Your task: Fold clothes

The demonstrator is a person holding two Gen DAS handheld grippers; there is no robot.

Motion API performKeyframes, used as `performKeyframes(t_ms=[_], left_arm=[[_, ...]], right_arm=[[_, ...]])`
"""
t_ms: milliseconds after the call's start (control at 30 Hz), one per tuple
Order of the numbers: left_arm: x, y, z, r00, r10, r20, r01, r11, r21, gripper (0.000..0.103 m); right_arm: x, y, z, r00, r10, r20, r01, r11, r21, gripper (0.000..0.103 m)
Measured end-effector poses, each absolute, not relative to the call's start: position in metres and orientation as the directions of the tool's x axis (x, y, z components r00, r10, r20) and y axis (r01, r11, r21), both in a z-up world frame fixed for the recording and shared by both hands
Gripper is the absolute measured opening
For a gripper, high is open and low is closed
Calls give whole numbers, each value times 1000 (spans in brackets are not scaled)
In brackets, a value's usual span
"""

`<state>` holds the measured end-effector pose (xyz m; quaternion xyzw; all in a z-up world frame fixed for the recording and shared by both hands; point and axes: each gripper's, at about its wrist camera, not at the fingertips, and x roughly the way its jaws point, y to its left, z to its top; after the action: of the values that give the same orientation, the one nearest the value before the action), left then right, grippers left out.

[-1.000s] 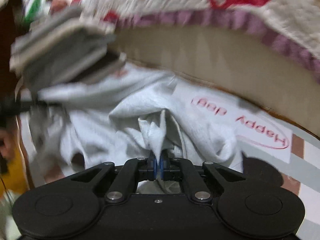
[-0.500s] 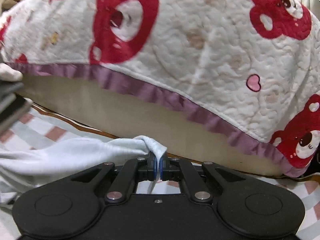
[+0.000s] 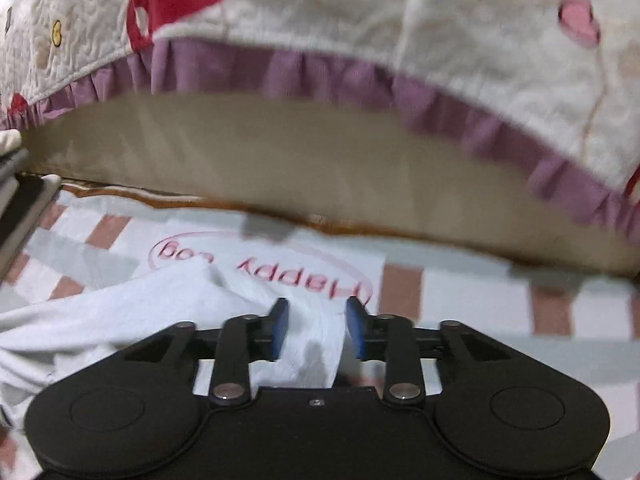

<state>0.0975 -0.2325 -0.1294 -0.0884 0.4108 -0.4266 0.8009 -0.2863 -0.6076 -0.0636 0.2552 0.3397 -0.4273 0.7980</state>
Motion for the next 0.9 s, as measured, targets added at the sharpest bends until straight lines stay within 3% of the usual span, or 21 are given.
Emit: performKeyframes(t_ms=[100,233,433,467,500,533,567,667,900], left_arm=[[98,-233,-131,293,-754,-587,605,622,-497,11],[99,-233,-132,286,-752,-594,597,624,-504,11],[100,-232,-129,271,-758,-593,606,613,-507,11],[99,-232,-127,269,-760,-592,612,610,-505,11],[99,-232,-126,267,-761,-591,617,606,-502,11],[98,-231,-124,265,-763,-590,623,602,-499,11],[98,-231,-123,263,-764,-589,629,598,-496,11],[97,-230,-118,257,-769,-586,646,587,-488,11],[93,-223,-106,201,-787,-583,663,548,-511,11]], right_arm=[[-313,-601,-77,528,-434,-730,831,441,339,60],[-346,-587,-112,656,-294,-695,753,323,574,61],[-366,-560,-147,738,-213,-640,674,265,690,61],[-364,-557,-147,756,-196,-625,653,294,698,53],[-360,-554,-146,769,-181,-613,635,328,700,28],[-355,-551,-142,775,-175,-608,622,378,685,14],[-349,-547,-135,779,-175,-602,610,430,665,7],[-334,-534,-106,783,-226,-579,585,584,563,6],[-339,-540,-57,768,-389,-509,626,626,465,6]])
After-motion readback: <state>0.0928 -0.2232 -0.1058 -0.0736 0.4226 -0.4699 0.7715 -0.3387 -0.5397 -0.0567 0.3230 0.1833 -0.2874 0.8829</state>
